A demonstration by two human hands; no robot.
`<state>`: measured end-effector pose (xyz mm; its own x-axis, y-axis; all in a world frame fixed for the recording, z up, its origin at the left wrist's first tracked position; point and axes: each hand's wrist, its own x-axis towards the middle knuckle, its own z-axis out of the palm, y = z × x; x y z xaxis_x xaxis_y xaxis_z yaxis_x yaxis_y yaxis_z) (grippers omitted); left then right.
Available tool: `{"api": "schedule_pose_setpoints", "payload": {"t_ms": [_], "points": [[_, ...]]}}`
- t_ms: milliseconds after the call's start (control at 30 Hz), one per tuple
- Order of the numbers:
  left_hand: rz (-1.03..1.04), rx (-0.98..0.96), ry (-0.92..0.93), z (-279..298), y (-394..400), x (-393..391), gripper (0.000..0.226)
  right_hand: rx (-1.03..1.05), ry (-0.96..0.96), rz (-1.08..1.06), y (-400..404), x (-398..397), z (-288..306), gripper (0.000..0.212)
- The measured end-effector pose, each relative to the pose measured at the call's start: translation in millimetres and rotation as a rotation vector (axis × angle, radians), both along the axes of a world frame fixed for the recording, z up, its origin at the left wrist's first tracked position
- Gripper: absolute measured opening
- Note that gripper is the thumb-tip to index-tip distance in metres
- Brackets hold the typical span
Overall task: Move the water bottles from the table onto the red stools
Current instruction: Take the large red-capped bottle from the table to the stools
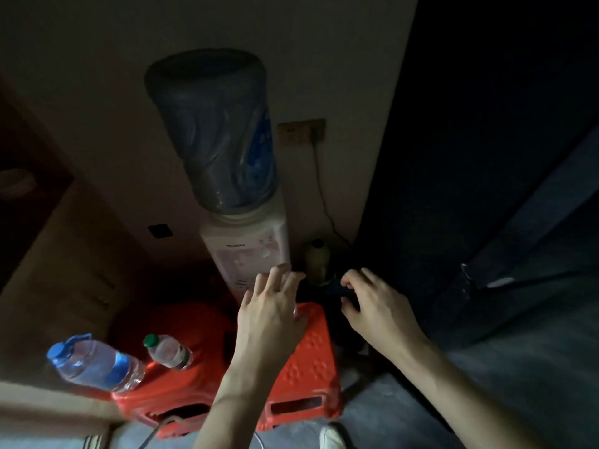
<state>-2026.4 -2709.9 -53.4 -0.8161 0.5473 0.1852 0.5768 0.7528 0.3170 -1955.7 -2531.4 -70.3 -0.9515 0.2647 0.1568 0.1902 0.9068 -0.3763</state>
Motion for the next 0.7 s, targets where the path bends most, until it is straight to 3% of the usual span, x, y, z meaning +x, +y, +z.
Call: {"api": "schedule_pose_setpoints", "payload": {"t_ms": [333,700], "points": [[-0.375,-0.079,0.012,-5,63,74,0.049,0.073,-0.095,-0.411,23,138,3,0.019],[-0.856,-0.062,0.003,24,180,186,0.04,-0.053,0.016,-0.815,76,290,15,0.024]]}}
